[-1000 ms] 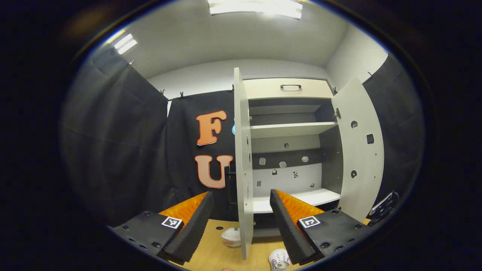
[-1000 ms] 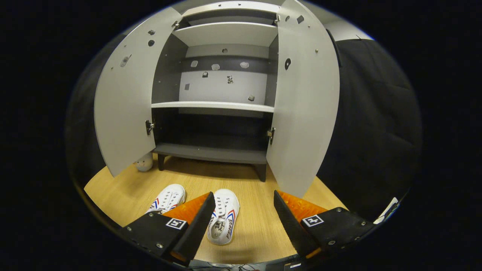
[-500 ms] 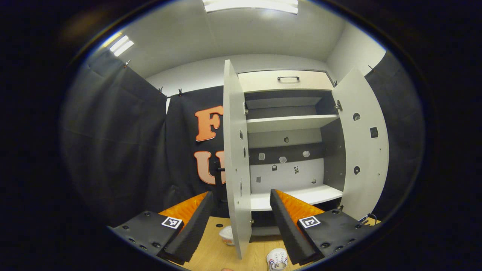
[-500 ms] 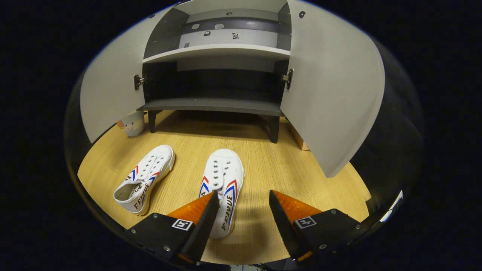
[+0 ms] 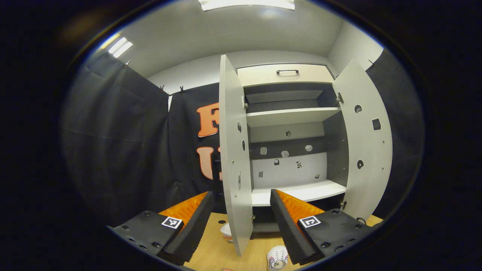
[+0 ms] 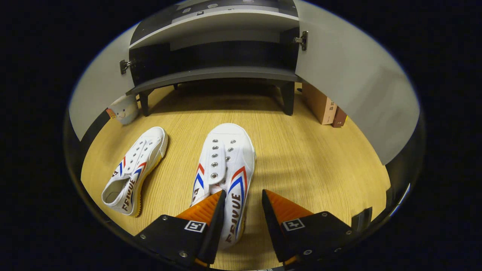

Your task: Grab one shoe with the right hand and put it into the shoe cabinet, grab the other shoe with the left hand and put it into the shoe cabinet; then close the right door with the right hand and the left door with the left hand.

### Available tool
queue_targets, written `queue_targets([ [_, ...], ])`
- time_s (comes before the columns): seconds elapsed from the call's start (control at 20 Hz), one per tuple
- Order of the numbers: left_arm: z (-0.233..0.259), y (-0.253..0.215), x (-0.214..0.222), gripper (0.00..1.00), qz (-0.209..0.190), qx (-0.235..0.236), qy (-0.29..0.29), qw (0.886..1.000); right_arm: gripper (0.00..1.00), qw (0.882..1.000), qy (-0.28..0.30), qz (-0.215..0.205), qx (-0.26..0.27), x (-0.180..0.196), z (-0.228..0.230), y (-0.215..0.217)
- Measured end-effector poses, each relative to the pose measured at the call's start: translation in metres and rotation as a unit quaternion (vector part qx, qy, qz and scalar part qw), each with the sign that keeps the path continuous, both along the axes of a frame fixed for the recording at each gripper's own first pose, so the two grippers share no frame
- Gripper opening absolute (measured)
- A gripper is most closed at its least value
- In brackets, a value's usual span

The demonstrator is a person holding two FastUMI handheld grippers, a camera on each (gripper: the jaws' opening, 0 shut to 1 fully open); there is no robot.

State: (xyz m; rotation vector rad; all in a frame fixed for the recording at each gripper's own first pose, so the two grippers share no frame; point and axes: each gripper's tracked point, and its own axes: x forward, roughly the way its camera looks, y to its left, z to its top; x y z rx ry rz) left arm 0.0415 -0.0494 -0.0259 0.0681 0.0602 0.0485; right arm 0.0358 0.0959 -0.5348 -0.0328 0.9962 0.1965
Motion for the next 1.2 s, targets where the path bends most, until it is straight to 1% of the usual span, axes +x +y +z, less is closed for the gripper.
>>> queue_targets([
  [0.05,-0.002,0.0,-0.001,0.97,0.001,-0.001,0.001,1.0,0.49,1.0,0.002,0.004,-0.001,-0.002,-0.001,0.001],
  [0.1,-0.006,0.0,-0.002,0.96,0.003,-0.003,0.004,1.0,0.45,1.0,0.005,0.004,-0.002,-0.002,-0.001,0.004],
  [0.15,-0.008,0.001,-0.004,0.96,0.005,-0.004,0.007,1.0,0.33,1.0,0.005,0.003,-0.008,-0.001,0.0,0.003],
  [0.2,-0.01,0.003,-0.006,0.96,0.007,-0.005,0.01,1.0,0.29,1.0,0.006,-0.001,-0.012,0.0,-0.001,0.001],
  [0.25,-0.012,0.005,-0.005,0.97,0.009,-0.004,0.011,1.0,0.18,1.0,0.007,-0.009,-0.016,0.002,0.004,-0.005],
  [0.3,-0.014,0.007,-0.006,0.96,0.012,-0.003,0.012,1.0,0.12,1.0,0.008,-0.019,-0.015,0.004,0.007,-0.009],
  [0.35,-0.015,0.009,-0.006,0.96,0.013,-0.001,0.013,1.0,0.01,1.0,0.009,-0.028,-0.007,0.005,0.007,-0.008],
  [0.45,-0.018,0.012,-0.004,0.97,0.013,0.001,0.018,1.0,0.0,0.999,0.018,-0.048,0.002,0.002,0.018,-0.01],
  [0.6,-0.024,0.021,0.001,0.96,0.009,-0.003,0.022,1.0,0.0,0.999,0.005,-0.045,0.0,-0.005,0.042,-0.006],
  [0.7,-0.029,0.025,0.004,0.96,0.007,-0.003,0.025,1.0,0.0,0.998,-0.004,-0.054,0.017,-0.004,0.072,-0.004],
  [0.85,-0.034,0.027,0.013,0.97,0.0,0.011,0.024,1.0,0.0,0.996,-0.021,-0.071,0.042,0.004,0.114,0.007],
  [0.95,-0.037,0.025,0.014,0.97,-0.009,0.01,0.024,1.0,0.0,0.996,-0.045,-0.065,0.042,0.015,0.149,0.01],
  [1.2,-0.038,0.024,0.02,0.96,-0.029,0.012,0.015,0.999,0.0,0.992,-0.084,-0.063,0.074,0.045,0.236,0.03],
])
